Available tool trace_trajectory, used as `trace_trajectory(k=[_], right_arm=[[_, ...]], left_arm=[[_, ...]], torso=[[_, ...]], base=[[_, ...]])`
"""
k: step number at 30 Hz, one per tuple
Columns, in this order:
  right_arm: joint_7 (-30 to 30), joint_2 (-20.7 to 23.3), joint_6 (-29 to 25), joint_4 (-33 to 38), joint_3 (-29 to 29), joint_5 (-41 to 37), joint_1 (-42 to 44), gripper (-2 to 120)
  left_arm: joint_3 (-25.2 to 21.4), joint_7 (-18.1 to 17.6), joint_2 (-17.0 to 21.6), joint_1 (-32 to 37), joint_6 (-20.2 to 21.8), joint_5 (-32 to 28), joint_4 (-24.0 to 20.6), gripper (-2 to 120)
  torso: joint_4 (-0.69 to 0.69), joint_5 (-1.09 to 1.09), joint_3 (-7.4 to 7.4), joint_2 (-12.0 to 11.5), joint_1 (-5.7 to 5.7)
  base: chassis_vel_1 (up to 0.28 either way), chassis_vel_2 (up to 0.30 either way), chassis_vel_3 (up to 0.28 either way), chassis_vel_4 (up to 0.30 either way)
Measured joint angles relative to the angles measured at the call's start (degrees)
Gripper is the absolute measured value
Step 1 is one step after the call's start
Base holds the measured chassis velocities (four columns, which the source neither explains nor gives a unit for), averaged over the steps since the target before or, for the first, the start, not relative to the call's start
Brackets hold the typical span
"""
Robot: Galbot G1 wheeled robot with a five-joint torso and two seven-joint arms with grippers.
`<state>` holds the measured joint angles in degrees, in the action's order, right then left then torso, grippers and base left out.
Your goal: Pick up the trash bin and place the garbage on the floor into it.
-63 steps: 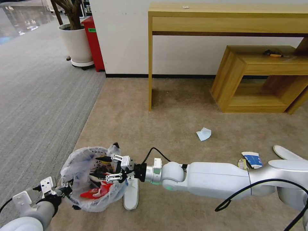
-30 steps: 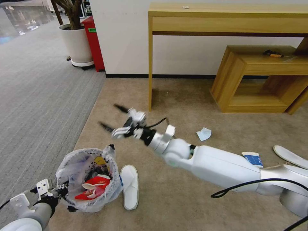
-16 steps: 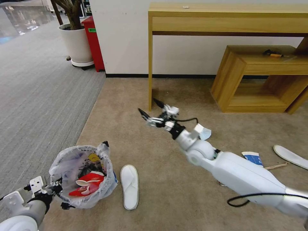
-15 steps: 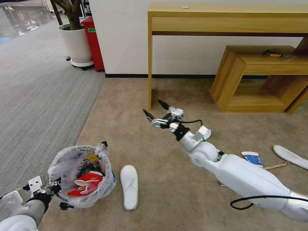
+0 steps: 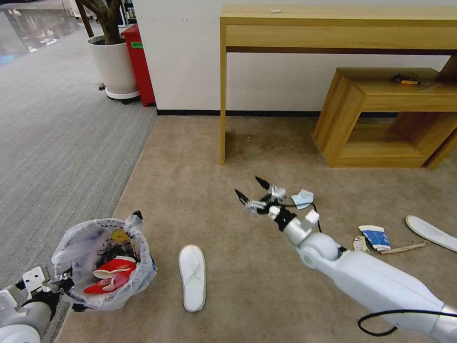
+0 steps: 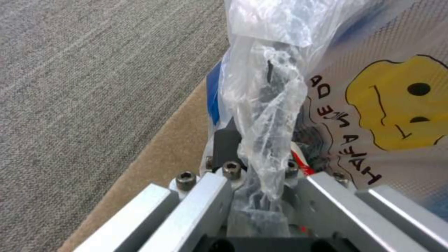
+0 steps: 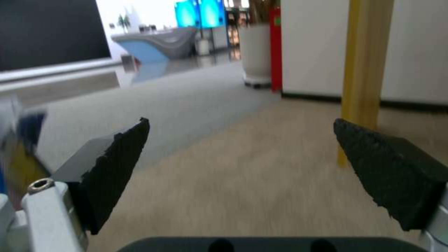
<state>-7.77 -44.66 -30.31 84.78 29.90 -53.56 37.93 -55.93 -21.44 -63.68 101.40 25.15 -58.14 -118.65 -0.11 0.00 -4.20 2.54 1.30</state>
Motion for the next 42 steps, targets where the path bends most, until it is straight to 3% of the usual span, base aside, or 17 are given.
trace_trajectory(k=[14,27,35,42], right_arm=[[-0.34,-0.61,-1.53,-4.84,-0.49,4.0,10.58,100],[-7.39,-1.46,-3.53,-10.0,9.82,1.31,6.28,100],[-8.89,-2.67,-3.86,-12.51,12.72,0.49,4.21,100],[-9.05,-3.2,-3.94,-13.34,13.66,0.35,3.44,100]], left_arm=[[0.78,-0.09,-0.74,-0.5,-0.02,0.1,-0.79,0],[0.88,-0.25,-1.21,-0.2,-0.02,0.18,-1.59,0],[0.5,-0.26,-1.24,-0.4,0.11,0.12,-1.25,0],[-0.35,-0.16,-0.64,-1.35,-0.04,0.05,2.02,0]], torso=[[0.0,0.01,0.0,0.0,0.0],[0.0,0.0,0.0,0.0,0.0],[0.0,0.0,0.0,0.0,0.0],[0.0,-0.01,0.0,0.0,0.0]], base=[[0.0,0.0,0.0,0.0],[0.0,0.0,0.0,0.0],[0.0,0.0,0.0,0.0],[0.0,0.0,0.0,0.0]])
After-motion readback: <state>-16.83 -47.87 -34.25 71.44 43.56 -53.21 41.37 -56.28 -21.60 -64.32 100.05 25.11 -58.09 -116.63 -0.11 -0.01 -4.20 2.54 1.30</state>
